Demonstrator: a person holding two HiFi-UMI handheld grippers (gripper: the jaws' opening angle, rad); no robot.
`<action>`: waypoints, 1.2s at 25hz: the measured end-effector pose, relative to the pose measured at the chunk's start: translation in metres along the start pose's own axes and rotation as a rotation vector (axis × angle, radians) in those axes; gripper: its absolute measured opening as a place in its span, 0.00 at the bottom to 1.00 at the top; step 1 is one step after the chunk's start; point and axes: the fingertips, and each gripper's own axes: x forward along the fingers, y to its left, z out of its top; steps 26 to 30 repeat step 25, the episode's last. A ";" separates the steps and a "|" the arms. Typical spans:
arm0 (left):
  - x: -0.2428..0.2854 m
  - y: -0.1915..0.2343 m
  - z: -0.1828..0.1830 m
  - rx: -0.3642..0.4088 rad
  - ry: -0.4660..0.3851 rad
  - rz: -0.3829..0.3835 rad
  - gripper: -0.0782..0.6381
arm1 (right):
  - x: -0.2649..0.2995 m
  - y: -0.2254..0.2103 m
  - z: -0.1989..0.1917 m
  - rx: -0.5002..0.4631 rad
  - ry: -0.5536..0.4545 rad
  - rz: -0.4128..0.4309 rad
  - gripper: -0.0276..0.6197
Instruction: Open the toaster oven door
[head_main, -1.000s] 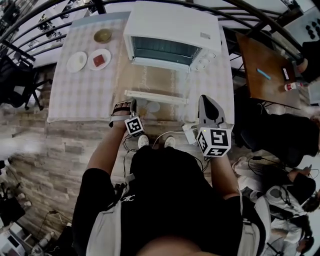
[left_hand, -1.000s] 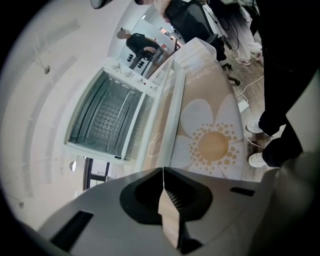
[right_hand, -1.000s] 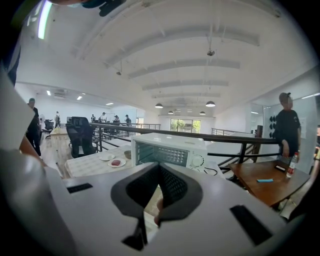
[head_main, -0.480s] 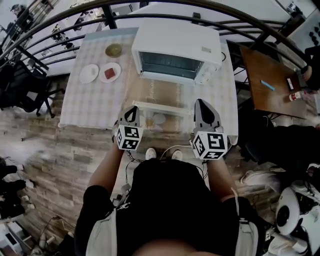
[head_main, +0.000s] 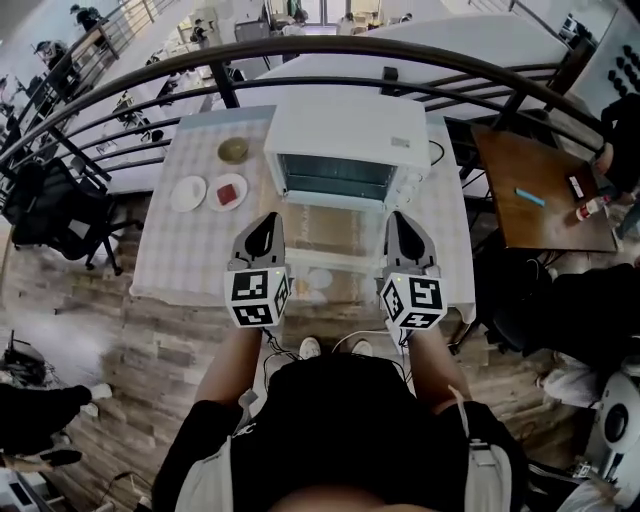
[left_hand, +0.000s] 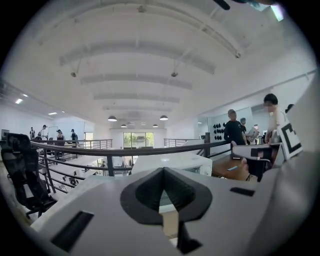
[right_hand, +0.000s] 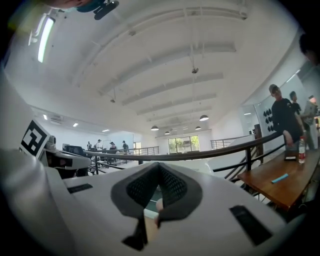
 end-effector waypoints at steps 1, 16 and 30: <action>0.000 -0.002 0.003 0.001 -0.006 0.005 0.13 | 0.001 0.000 0.001 -0.004 -0.003 0.001 0.04; -0.010 -0.019 0.021 0.016 -0.025 0.032 0.13 | -0.004 -0.011 0.014 -0.031 -0.022 -0.010 0.05; -0.014 -0.020 0.019 0.015 -0.030 0.037 0.13 | -0.014 -0.010 0.017 -0.048 -0.038 -0.001 0.05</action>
